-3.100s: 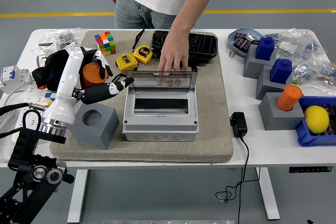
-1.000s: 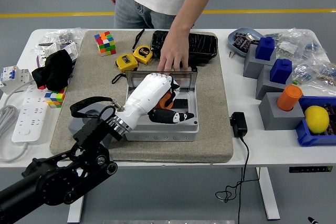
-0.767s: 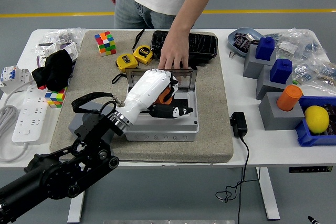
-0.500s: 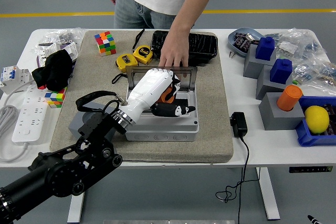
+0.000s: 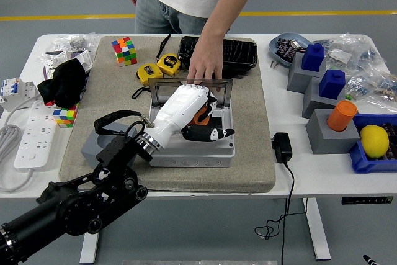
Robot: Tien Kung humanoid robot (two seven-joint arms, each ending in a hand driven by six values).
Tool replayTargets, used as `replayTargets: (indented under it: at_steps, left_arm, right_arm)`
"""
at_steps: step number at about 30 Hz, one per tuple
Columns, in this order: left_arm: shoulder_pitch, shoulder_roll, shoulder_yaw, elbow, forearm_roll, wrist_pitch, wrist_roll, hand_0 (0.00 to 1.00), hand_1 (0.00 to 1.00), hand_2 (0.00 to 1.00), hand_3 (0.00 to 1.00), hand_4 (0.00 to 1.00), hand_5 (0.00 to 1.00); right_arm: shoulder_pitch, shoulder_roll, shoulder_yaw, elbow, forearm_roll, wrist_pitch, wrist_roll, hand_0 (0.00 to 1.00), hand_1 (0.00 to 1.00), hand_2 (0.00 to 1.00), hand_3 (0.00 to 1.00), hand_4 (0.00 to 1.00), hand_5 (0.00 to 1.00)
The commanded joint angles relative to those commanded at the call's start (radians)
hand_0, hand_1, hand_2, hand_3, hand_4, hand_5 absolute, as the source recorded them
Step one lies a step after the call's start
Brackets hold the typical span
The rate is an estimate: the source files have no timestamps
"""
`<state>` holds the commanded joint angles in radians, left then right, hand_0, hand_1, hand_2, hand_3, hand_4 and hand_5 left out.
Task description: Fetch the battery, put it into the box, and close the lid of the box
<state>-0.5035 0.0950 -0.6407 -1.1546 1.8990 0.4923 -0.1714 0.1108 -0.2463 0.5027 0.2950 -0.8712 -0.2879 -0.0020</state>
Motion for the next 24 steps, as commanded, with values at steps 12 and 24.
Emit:
replayTargets:
  at_steps: [12, 24]
  left_arm:
    - [0.012, 0.007, -0.008, -0.003, 0.031, -0.031, -0.023, 0.166, 0.132, 0.142, 0.129, 0.964, 0.374]
    - [0.018, 0.015, -0.020, -0.010, 0.040, -0.076, -0.016, 0.785, 0.663, 0.562, 0.571, 0.998, 0.458]
  right_arm:
    - [-0.003, 0.001, -0.001, 0.000, 0.001, 0.002, 0.000, 0.812, 0.800, 0.766, 0.783, 0.998, 0.998]
    - [-0.006, 0.000, -0.004, 0.000, 0.002, 0.002, 0.000, 0.811, 0.798, 0.766, 0.782, 0.998, 0.998]
